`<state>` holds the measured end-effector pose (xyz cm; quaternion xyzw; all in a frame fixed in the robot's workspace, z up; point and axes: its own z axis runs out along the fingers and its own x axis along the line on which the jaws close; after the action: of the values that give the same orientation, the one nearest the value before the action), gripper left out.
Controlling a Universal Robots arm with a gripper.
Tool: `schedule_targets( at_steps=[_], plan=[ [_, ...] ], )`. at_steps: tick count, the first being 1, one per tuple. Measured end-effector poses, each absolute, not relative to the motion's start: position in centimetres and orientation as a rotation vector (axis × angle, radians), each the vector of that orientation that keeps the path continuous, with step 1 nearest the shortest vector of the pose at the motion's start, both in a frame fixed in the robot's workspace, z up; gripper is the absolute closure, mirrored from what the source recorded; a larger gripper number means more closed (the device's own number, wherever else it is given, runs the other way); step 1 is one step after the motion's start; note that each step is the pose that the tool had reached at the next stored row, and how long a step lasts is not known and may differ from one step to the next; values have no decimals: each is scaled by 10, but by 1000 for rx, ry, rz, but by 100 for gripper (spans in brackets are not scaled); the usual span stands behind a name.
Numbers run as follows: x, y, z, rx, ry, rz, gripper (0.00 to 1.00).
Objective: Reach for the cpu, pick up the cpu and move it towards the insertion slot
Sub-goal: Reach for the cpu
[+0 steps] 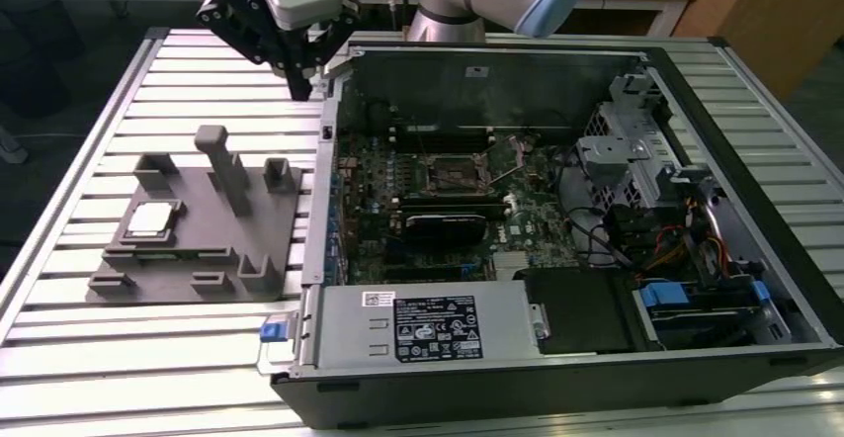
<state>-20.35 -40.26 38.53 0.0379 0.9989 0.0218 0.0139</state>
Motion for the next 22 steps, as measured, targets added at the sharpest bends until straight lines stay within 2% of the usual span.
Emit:
schedule_targets(
  at_steps=[22],
  plan=[
    [-232, -404, 378, 118, 3111, 68, 89]
  ],
)
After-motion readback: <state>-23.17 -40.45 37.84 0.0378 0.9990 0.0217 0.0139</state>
